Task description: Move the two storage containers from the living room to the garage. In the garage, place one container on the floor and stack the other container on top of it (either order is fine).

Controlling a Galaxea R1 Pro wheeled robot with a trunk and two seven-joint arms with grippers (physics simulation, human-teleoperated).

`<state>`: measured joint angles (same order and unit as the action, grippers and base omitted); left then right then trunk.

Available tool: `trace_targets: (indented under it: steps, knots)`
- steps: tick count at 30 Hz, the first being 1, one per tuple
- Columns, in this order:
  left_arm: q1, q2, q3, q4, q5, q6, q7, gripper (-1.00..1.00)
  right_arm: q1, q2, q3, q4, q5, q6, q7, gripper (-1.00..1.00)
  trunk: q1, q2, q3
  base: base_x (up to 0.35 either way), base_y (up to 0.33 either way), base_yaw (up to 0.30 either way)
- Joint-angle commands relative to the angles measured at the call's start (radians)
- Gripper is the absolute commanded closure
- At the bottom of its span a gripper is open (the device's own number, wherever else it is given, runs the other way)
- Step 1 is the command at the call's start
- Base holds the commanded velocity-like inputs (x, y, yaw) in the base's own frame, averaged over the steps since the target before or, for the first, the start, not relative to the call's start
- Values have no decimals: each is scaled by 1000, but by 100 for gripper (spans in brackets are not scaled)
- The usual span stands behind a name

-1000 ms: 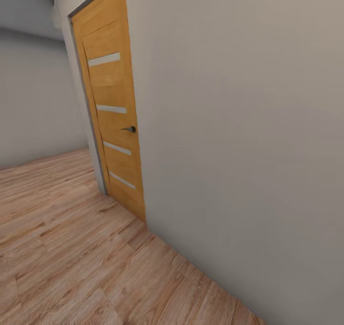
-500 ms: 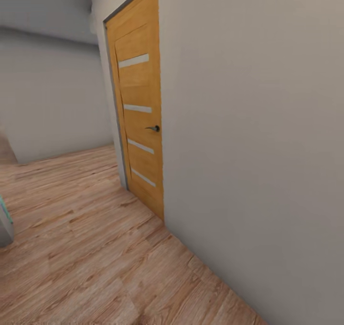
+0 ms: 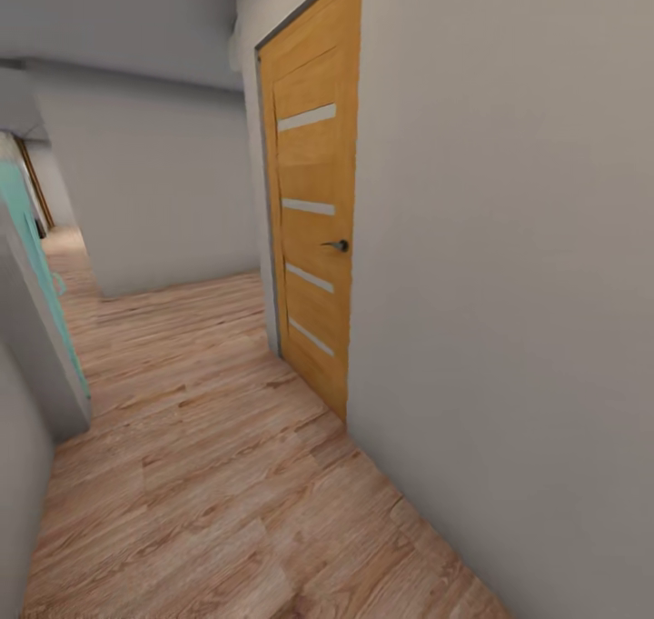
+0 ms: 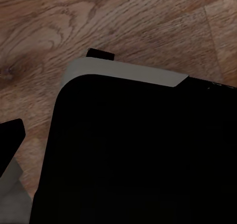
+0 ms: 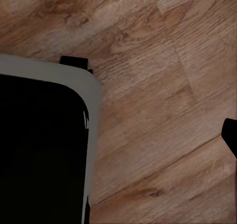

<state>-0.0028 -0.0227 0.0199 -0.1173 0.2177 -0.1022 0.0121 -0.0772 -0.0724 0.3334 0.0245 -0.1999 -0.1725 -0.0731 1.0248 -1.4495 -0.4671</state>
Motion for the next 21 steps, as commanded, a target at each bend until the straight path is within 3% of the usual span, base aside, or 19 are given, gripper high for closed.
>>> trace_targets:
  steps: [1,15,21]
  knots:
    - [0,0,2,0,3,-3,1,-100,-1,0,9,3,-8,-6,-1,-100,0,-1,-1,123,0,299]
    - [0,0,2,-1,4,-9,0,-100,-1,0,10,2,-6,-6,-1,-100,0,-1,3,77,0,298]
    - [0,3,1,1,47,-3,0,-100,-1,0,12,2,-6,-5,-1,-100,0,-1,3,247,0,298]
